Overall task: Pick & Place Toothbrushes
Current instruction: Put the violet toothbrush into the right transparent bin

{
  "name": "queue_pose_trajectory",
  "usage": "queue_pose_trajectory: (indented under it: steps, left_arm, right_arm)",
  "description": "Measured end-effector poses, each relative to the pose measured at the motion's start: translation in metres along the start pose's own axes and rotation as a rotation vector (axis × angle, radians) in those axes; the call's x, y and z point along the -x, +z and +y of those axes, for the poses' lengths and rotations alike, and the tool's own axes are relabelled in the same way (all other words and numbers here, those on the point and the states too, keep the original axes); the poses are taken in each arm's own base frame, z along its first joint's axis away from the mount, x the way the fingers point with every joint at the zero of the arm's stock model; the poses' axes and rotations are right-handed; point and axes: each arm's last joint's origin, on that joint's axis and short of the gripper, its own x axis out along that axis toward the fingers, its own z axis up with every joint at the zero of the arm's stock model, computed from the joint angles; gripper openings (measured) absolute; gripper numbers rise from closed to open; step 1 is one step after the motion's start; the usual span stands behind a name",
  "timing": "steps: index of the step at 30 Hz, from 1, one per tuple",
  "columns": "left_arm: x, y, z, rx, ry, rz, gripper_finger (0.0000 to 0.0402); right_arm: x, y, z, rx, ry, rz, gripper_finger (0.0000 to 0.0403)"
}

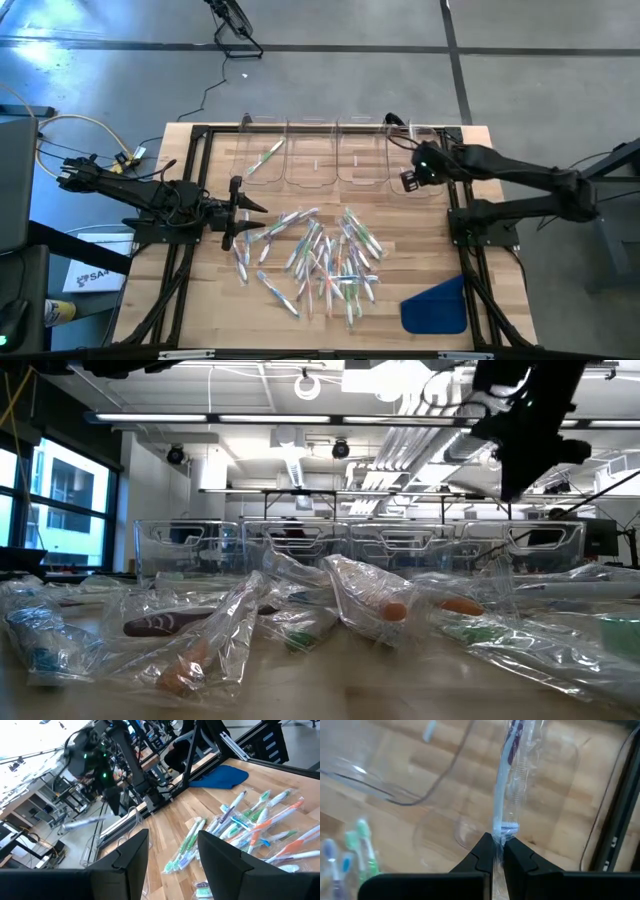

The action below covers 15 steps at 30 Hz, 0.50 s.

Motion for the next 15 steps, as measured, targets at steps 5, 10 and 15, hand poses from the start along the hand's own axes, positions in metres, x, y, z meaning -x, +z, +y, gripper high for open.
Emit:
queue_pose_trajectory:
  steps: [5,10,15]
  left_arm:
    - [0.000,0.000,0.000,0.000,0.000,0.000,0.0166]
    - [0.000,0.000,0.000,0.000,0.000,0.000,0.0166]
    - [0.000,0.000,0.000,0.000,0.000,0.000,0.0166]
  right_arm:
    - [-0.024,0.015,-0.003,-0.004,-0.043,0.091,0.0012]
    - [-0.044,0.026,-0.011,-0.023,-0.067,0.192,0.0012]
    - [-0.063,0.033,-0.018,-0.028,-0.073,0.290,0.0012]
